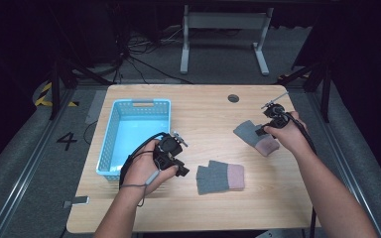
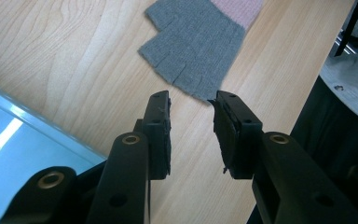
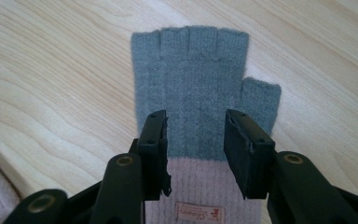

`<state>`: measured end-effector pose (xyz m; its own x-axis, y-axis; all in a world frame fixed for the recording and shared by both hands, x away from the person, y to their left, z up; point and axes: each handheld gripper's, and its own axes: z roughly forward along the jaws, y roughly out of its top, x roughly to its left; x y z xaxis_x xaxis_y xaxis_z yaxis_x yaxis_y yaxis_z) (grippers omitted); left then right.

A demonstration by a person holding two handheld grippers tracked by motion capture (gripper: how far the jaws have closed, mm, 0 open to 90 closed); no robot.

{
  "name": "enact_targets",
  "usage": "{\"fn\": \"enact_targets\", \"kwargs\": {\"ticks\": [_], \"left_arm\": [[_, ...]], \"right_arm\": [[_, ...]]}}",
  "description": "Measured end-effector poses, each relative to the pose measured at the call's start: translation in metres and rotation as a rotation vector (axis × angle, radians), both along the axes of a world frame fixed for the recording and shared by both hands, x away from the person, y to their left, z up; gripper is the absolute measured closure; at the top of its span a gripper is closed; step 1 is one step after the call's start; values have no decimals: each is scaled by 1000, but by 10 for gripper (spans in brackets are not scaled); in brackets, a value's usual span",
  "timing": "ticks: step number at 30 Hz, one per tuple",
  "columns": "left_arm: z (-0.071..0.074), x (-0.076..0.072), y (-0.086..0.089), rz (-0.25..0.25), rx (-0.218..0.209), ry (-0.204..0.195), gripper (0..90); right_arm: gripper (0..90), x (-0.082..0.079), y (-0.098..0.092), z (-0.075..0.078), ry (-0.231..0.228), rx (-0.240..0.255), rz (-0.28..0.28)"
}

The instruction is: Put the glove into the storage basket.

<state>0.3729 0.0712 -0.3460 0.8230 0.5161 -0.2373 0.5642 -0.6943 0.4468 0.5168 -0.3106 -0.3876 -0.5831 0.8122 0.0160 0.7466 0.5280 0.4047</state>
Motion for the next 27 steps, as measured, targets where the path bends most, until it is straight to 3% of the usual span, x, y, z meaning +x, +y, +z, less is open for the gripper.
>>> {"fn": "enact_targets", "kwargs": {"ticks": [8,13,20,27], "left_arm": [[0,0,2,6,-1,5,665],[0,0,2,7,-3,3,666],[0,0,2,8,-4,3,665],[0,-1,2,6,-1,4,665]], "right_arm": [[561,15,2,-11,80,-21,-9],[544,18,5,-18,104,-38,-11],[478,21,4,-27,103,-75,-26],[457,21,3,-33,110,-75,-37]]}}
